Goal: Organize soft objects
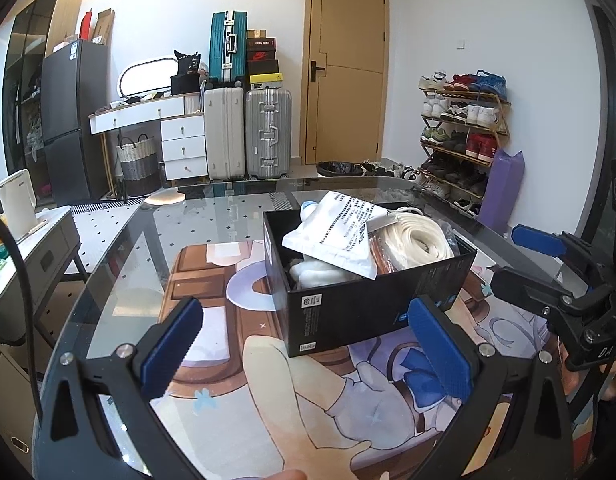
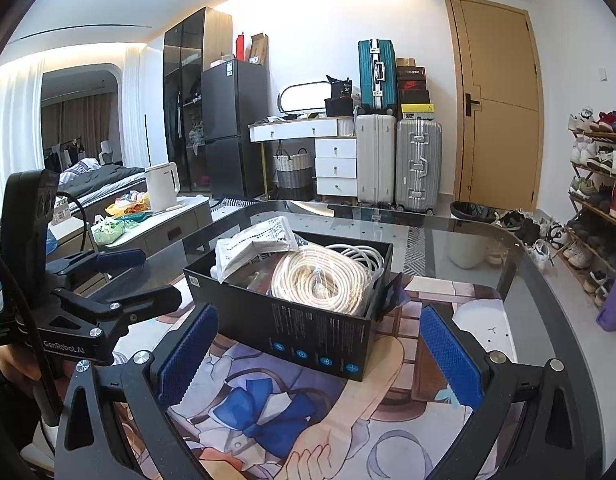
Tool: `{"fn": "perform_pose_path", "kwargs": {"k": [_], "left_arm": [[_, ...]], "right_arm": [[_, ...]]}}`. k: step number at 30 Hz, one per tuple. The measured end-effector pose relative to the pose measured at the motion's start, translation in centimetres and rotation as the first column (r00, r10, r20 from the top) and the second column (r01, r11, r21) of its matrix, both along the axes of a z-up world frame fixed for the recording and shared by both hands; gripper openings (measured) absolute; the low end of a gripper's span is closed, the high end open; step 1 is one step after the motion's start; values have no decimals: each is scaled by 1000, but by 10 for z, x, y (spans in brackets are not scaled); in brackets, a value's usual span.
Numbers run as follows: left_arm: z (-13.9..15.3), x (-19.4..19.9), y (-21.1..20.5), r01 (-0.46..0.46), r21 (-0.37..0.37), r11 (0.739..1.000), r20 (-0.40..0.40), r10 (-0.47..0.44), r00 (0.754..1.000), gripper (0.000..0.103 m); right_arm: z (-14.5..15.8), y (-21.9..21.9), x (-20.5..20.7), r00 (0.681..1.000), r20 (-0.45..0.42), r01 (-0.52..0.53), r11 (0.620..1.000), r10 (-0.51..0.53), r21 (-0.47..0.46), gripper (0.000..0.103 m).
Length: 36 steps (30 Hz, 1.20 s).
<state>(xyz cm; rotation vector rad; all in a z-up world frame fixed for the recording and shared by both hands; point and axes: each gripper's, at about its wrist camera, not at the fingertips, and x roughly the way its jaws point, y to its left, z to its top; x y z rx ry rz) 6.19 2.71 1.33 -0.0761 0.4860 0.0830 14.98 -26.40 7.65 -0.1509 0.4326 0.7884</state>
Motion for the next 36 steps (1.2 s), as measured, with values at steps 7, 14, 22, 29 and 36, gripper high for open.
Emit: {"fn": "perform_pose_path", "kwargs": {"k": [7,14,22,29,36], "left_arm": [[1,-4,4,-14,-9,1000,16,14,1000,103],[2,-7,4,-18,0,1000,32,18,999,103],[2,-7,3,-15,-1,1000,30,15,999,103],[3,-8,2,-11,0,1000,31,11,999,103],[3,-8,2,-15,2,1000,32,15,999,103]], "right_arm": [[-1,2,-1,1000,0,-4,1000,4,3,102],[-1,-1,-1,1000,0,8,1000,-8,17,102],[1,-4,0,1000,7,8,1000,-8,25,102],[0,-5,0,1000,7,7,1000,-7,24,102],[0,-5,-1,1000,10,9,1000,-9,23,102]]}}
